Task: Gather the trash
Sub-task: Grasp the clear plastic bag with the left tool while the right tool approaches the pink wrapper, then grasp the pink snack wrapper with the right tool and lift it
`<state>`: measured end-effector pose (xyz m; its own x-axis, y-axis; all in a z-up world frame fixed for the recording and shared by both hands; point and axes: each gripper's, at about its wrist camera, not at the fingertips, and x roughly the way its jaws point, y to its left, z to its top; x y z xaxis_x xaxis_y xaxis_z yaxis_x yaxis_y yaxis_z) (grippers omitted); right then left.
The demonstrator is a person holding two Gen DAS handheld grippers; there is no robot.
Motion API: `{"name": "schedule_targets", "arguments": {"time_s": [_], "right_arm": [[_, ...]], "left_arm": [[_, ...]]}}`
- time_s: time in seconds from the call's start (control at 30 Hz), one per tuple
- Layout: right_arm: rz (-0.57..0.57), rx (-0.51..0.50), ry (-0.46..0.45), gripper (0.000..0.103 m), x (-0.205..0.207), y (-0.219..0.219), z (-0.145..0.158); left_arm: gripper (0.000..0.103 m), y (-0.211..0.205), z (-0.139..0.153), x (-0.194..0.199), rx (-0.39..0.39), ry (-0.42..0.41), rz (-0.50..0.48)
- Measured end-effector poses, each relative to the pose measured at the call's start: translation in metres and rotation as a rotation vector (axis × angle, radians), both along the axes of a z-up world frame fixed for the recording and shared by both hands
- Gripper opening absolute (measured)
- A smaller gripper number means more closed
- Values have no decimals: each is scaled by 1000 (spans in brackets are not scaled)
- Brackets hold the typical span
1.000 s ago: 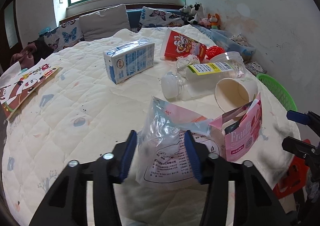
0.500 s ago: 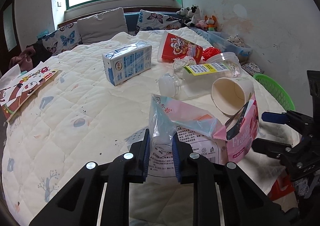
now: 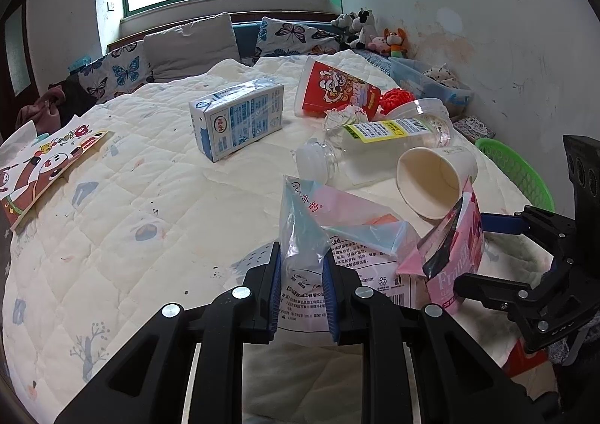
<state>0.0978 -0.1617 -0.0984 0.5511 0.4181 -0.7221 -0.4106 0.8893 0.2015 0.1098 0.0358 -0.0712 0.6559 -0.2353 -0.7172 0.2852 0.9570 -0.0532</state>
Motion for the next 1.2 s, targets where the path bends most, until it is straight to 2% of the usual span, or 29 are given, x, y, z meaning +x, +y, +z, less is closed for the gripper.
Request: {"name": "schedule_targets", "arguments": {"time_s": [0.3,0.53,0.67,0.77,0.93,1.2], "right_arm": [[50,46,46,99,-6,-9,-1],[-2,53,61,99,-14,-19,3],[-45,137,101,99,-20,-27,9],[-98,270,196,99,-21,-33,6],[-184,419,294,99,-18,-39,7],[-385,577,445,99,-9,-45,-11]], "left_arm": [[19,-1,0,3,7,1,12],[19,2,6,4,11,-16,24],[19,9,10,6,5,-21,44],[19,13,14,8,0,-30,56],[19,17,17,7,6,-44,47],[19,23,20,4,-22,-59,26]]}}
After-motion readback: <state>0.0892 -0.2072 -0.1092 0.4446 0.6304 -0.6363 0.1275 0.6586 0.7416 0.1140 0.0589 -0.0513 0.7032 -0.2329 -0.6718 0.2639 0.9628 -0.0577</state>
